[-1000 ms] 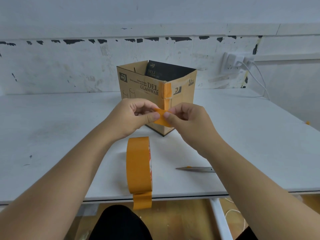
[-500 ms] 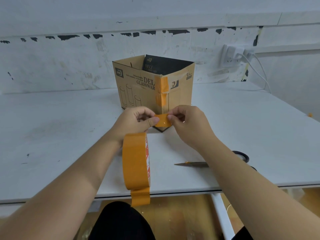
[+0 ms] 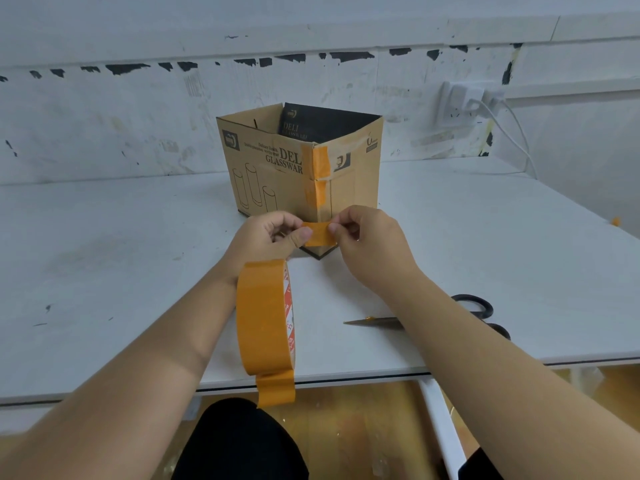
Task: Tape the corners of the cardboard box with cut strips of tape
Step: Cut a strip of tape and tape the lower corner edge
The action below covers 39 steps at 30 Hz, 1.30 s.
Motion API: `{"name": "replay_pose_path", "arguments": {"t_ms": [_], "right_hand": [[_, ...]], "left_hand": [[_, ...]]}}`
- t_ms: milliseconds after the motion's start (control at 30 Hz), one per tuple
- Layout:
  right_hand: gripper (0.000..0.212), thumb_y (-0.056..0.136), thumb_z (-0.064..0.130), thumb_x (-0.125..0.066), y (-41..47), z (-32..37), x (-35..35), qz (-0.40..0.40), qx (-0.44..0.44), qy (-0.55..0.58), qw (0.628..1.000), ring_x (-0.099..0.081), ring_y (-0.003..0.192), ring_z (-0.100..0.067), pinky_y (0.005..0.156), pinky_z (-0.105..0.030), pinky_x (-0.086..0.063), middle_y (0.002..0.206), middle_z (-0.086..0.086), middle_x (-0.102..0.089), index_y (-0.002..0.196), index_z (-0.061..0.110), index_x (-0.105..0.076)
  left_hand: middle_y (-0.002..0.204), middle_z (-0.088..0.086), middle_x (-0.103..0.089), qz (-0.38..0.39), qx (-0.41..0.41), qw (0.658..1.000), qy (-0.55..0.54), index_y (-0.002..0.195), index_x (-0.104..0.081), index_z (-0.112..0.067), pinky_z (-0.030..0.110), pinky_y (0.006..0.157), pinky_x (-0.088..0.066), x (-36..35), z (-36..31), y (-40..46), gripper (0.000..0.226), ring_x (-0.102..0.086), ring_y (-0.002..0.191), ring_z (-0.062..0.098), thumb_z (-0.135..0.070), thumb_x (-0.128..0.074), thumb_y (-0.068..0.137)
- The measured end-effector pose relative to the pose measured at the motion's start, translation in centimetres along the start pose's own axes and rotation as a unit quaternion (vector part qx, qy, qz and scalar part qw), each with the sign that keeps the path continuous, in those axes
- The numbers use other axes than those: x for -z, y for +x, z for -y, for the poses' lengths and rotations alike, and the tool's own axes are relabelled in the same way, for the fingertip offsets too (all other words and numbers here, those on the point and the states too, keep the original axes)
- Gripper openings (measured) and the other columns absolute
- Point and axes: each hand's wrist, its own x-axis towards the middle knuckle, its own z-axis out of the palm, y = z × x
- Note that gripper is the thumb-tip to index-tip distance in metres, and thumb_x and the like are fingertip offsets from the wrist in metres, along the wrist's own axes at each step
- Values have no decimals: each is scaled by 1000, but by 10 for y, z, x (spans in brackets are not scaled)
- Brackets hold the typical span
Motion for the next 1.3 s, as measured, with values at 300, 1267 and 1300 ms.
{"name": "replay_pose_path", "arguments": {"t_ms": [300,1267,1300], "right_hand": [[10,91,24,-58,0,2,-5,-10,-8,7,1000,-62,73,-14,67,-32,-53,76,3,-68,82,26,-63],[14,83,22,-67,8,-10,-11,22,-47,57,997,-61,73,-7,65,-22,-50,79,7,-66,93,26,-58],[13,84,22,-67,8,-10,-11,20,-47,52,997,-61,73,-8,66,-23,-51,79,7,-66,93,26,-58]], "left_hand": [[67,5,-62,-32,-12,998,49,79,-62,-31,46,59,-50,-2,4,3,12,-51,59,25,-24,-66,88],[70,-18,-60,-54,-50,978,195,89,-57,-31,10,50,-40,-4,16,6,17,-56,63,-7,-48,-56,89],[68,-19,-57,-55,-58,971,227,89,-57,-32,14,49,-38,-5,16,6,19,-54,61,-5,-50,-54,89]]}}
